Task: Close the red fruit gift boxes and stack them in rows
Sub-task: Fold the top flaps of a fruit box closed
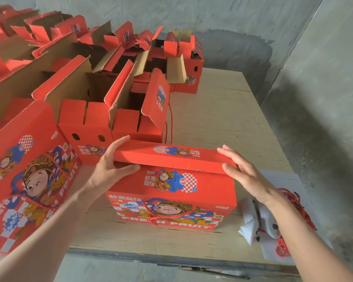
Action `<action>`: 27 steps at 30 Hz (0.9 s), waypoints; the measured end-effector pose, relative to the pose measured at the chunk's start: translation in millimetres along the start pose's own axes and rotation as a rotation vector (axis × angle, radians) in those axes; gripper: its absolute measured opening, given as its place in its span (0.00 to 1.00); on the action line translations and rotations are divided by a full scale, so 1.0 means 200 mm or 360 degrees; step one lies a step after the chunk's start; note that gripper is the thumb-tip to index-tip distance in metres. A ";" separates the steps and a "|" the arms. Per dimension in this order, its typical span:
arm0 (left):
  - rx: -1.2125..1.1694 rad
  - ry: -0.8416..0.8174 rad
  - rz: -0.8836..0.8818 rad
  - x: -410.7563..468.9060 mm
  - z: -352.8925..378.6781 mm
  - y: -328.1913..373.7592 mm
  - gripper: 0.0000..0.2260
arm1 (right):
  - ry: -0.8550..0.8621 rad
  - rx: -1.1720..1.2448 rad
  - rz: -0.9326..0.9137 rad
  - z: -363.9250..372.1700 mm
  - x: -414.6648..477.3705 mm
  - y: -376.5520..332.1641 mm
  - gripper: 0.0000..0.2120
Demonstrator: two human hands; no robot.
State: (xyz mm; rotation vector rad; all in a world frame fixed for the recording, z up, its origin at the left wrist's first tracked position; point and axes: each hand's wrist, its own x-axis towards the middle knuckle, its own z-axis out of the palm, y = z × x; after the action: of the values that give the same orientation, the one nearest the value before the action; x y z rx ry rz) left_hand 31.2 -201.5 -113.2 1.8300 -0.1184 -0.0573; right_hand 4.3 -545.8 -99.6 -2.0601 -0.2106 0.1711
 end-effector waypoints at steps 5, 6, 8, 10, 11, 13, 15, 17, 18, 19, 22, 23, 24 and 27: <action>0.0171 0.0101 -0.0004 0.04 0.00 -0.01 0.29 | 0.0229 -0.0214 -0.0196 0.06 0.00 0.03 0.22; 0.0284 0.0161 0.0036 0.05 0.00 -0.02 0.26 | 0.0239 -0.0231 -0.0222 0.06 0.00 0.03 0.22; 0.0415 0.0189 0.0073 0.08 -0.01 -0.03 0.23 | 0.0249 -0.0258 -0.0250 0.06 0.00 0.05 0.20; 0.0437 0.0117 0.0070 0.10 -0.03 -0.04 0.24 | 0.0248 -0.0288 -0.0268 0.06 0.00 0.06 0.19; 0.0449 0.0071 0.0062 0.10 -0.04 -0.03 0.24 | 0.0250 -0.0303 -0.0281 0.06 0.00 0.06 0.19; 0.0514 -0.0012 0.0066 0.11 -0.05 -0.03 0.24 | 0.0260 -0.0312 -0.0295 0.05 0.01 0.06 0.19; 0.0690 -0.0048 0.0131 0.12 -0.06 -0.02 0.24 | 0.0274 -0.0316 -0.0302 0.05 0.01 0.06 0.20; 0.0857 -0.0049 0.0212 0.13 -0.07 -0.01 0.25 | 0.0278 -0.0316 -0.0307 0.05 0.01 0.05 0.20; 0.0906 -0.0052 0.0241 0.13 -0.07 -0.01 0.25 | 0.0276 -0.0319 -0.0308 0.05 0.01 0.05 0.20; 0.0942 -0.0066 0.0255 0.13 -0.07 0.00 0.25 | 0.0275 -0.0321 -0.0307 0.05 0.01 0.05 0.20; 0.1034 -0.0138 0.0254 0.13 -0.08 0.01 0.24 | 0.0270 -0.0327 -0.0287 0.05 0.01 0.04 0.19; 0.1052 -0.0162 0.0245 0.14 -0.08 0.01 0.24 | 0.0271 -0.0342 -0.0287 0.05 0.01 0.04 0.18; 0.1062 -0.0189 0.0226 0.13 -0.07 0.01 0.24 | 0.0270 -0.0361 -0.0288 0.05 0.01 0.04 0.18; 0.1084 -0.0302 0.0154 0.13 -0.07 0.02 0.25 | 0.0243 -0.0420 -0.0312 0.05 0.01 0.05 0.17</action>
State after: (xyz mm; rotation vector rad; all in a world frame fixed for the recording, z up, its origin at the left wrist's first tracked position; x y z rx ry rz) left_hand 57.9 -191.5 -105.5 2.4928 -0.3982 -0.1349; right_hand 5.4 -541.7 -112.6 -2.2865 -0.3543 -0.1418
